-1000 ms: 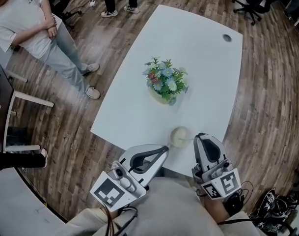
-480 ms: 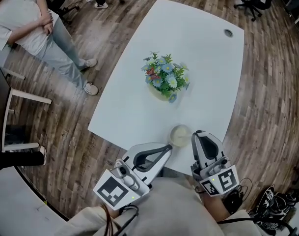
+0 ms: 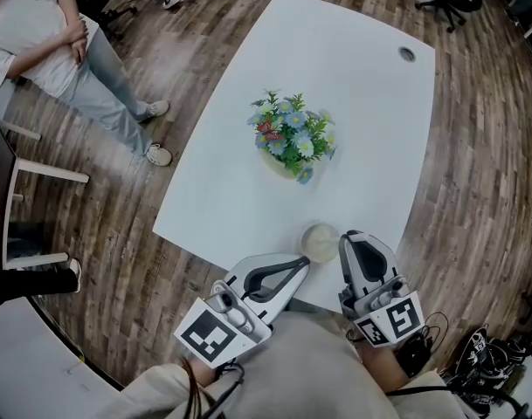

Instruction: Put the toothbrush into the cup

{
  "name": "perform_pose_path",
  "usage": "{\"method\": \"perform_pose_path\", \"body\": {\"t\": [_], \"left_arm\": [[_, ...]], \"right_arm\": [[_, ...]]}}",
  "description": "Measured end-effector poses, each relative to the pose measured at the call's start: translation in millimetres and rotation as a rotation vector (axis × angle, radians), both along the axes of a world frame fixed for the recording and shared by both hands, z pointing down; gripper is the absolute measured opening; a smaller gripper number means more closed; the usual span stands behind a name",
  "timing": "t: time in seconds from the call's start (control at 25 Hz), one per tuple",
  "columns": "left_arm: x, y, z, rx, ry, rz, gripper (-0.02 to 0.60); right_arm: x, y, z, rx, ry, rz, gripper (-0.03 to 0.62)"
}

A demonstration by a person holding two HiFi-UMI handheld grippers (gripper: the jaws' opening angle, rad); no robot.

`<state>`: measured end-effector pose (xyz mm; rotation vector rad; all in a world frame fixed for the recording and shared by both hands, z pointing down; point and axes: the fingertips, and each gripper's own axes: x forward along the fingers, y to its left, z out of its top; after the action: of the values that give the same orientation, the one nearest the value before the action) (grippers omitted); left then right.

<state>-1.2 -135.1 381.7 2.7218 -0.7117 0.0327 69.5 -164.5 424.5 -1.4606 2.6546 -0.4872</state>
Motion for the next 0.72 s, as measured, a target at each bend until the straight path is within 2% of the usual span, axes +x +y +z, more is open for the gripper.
{"method": "perform_pose_path", "body": {"t": [0.44,0.72], "left_arm": [[-3.7,-1.5,5.7,-0.018,0.008,-0.007,0.008],[-4.7,1.4,6.3,-0.020,0.014,-0.005,0.008]], "right_arm": [[-5.6,-0.9,15.1,-0.007,0.019,-0.018,0.049],[-9.7,1.5,32.4,-0.050,0.030,-0.031,0.060]]}}
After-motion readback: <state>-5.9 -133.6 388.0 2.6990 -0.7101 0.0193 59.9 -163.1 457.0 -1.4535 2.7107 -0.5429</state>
